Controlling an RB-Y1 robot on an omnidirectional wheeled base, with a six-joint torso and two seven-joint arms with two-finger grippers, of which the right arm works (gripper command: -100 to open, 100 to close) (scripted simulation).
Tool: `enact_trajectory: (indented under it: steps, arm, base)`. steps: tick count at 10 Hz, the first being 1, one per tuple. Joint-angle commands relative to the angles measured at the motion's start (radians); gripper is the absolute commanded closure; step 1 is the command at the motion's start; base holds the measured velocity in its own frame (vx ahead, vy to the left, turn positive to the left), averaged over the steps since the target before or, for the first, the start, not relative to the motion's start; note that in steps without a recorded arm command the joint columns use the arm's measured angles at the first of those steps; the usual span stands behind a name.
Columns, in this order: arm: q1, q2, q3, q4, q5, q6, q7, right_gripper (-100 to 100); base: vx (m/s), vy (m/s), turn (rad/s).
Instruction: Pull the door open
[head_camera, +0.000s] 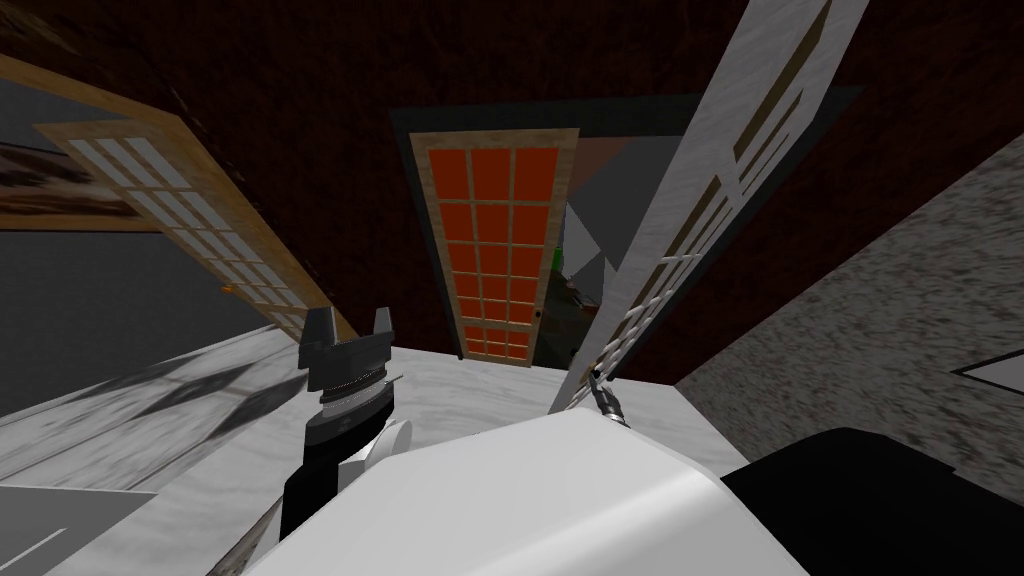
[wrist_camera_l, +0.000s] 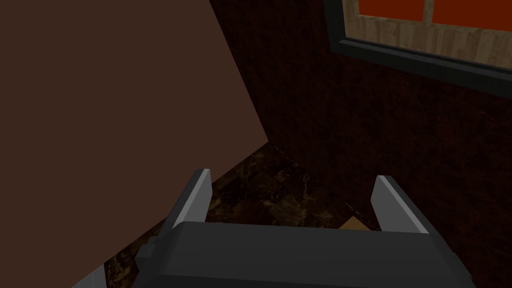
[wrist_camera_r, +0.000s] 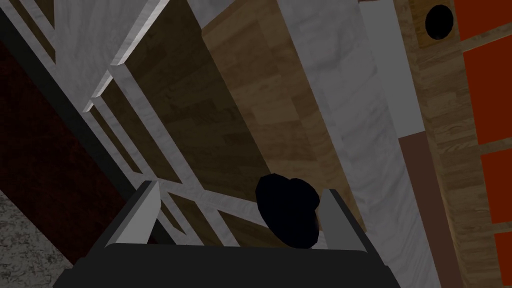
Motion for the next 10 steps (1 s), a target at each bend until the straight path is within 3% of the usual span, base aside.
enact_trajectory:
  steps: [1, 4, 10]
  arm:
    - [0.019, -0.005, -0.004, -0.004, -0.023, 0.015, -0.041, 100]
    - [0.022, -0.007, 0.001, -0.006, -0.032, 0.014, -0.061, 100]
    - [0.044, -0.019, 0.041, -0.023, -0.098, 0.008, -0.203, 100]
  base:
    - [-0.032, -0.002, 0.036]
    - [-0.02, -0.002, 0.005]
    - [-0.021, -0.004, 0.045]
